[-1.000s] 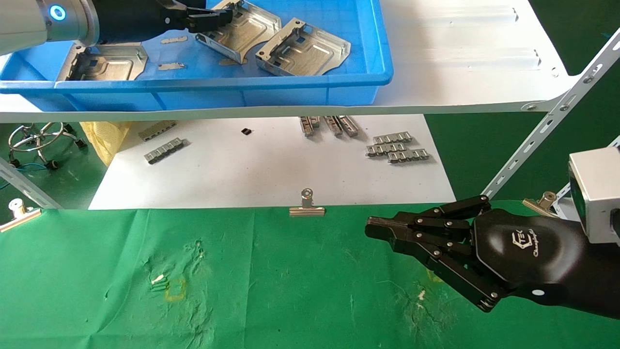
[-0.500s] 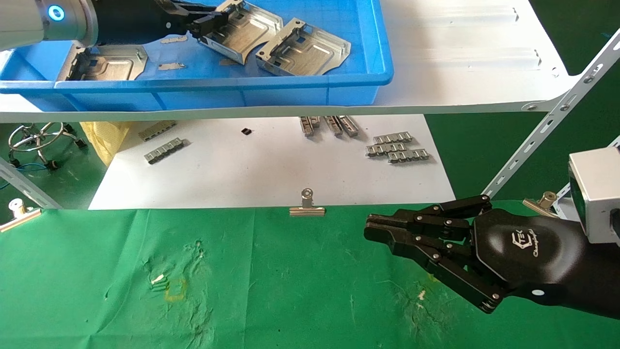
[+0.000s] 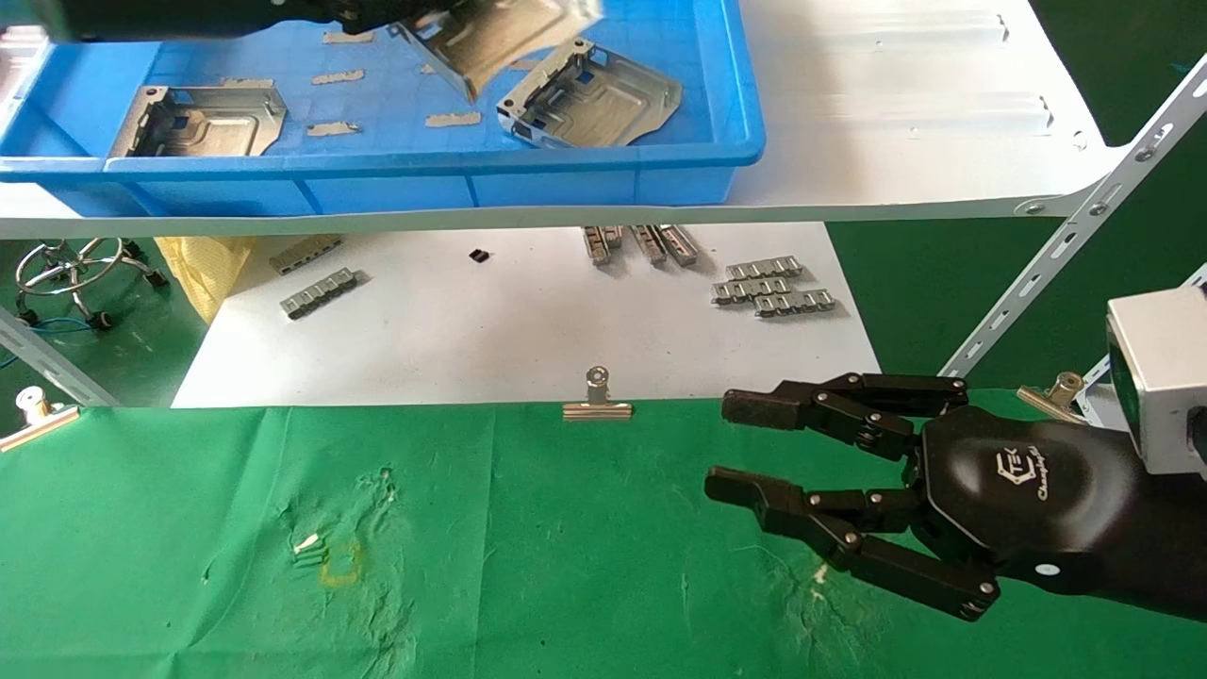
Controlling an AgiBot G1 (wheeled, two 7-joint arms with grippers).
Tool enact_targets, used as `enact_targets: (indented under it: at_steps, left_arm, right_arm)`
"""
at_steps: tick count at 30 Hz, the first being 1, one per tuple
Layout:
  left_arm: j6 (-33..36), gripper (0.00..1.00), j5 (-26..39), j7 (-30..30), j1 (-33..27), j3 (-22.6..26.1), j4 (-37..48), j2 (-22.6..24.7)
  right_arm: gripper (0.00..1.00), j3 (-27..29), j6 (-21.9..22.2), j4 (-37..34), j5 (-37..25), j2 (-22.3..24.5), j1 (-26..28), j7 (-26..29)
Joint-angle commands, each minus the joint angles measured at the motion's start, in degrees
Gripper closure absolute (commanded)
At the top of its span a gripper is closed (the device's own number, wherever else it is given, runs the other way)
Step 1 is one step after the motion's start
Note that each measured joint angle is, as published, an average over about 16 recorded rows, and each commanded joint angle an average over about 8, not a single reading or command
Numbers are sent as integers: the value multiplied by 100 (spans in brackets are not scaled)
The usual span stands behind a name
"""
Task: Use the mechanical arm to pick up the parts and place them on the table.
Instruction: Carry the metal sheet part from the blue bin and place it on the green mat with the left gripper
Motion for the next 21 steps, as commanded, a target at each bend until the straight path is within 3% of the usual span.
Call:
enact_targets:
  at_steps: [1,6,15,21]
  left_arm:
    - [655,100,-163,227,3,-113,-80,-139]
    - [1426,100,-693,589,472,-180,-763,-673]
    - [1399,100,-2257,727,2298,547,-3641,-2222]
    - [1283,100,-2139,1789,2979,1096,-3660,-2710]
  right_arm:
    - [0,0,0,0,0,0,0,0]
    - [0,0,0,0,0,0,0,0]
    - [0,0,0,0,0,0,0,0]
    - [0,0,0,0,0,0,0,0]
